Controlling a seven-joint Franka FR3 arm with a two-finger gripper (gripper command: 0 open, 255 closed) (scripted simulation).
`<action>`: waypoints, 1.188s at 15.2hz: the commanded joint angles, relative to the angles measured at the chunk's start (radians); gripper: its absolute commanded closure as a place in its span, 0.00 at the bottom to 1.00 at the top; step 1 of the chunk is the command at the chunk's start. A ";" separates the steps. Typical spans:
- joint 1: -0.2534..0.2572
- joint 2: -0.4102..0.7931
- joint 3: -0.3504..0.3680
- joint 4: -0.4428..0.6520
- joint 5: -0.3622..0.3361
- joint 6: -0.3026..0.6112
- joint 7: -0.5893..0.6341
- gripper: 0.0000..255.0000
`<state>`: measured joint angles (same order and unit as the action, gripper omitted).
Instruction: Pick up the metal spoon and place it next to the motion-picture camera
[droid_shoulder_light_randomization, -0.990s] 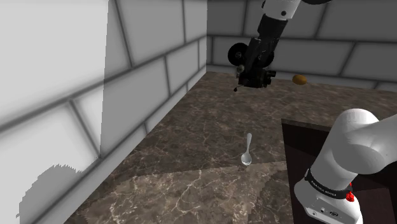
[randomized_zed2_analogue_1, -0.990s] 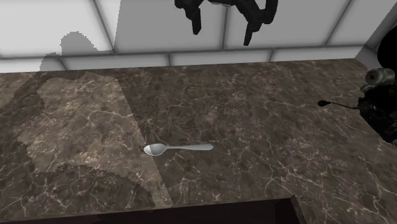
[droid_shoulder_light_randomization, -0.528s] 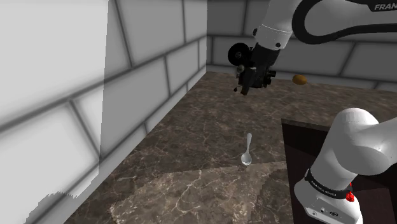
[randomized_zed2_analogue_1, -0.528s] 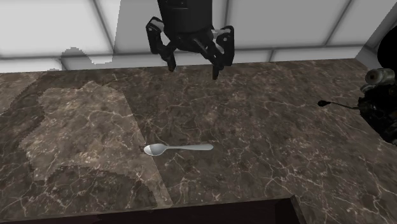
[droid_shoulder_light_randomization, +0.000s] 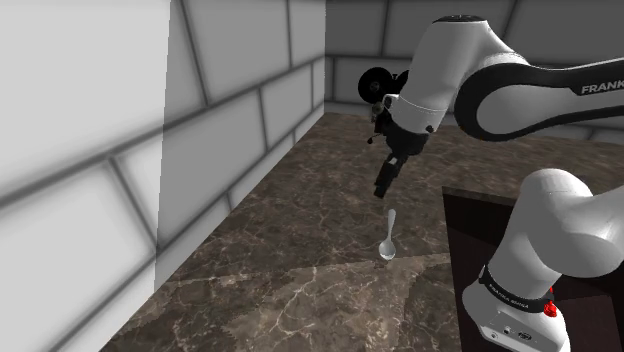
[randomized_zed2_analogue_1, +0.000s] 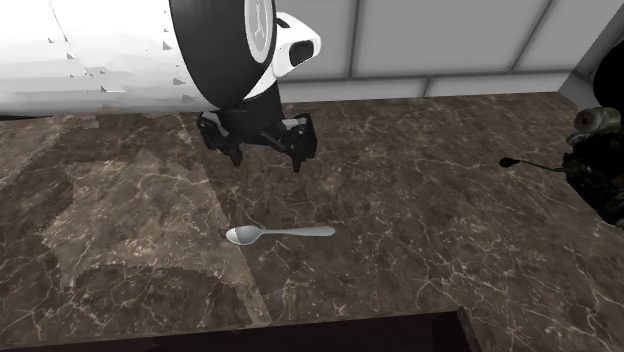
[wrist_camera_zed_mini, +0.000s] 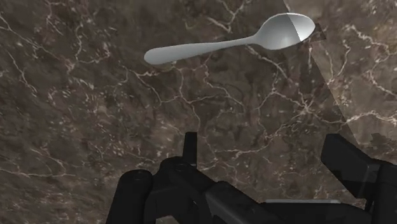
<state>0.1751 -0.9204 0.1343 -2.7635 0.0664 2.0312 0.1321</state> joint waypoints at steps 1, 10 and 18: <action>0.031 0.004 0.022 -0.052 0.016 0.051 -0.003 0.00; 0.163 0.074 0.114 -0.231 0.089 0.272 -0.002 0.00; 0.156 0.183 0.131 -0.270 0.097 0.420 -0.002 0.00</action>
<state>0.3321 -0.7452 0.2649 -3.0323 0.1635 2.4412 0.1310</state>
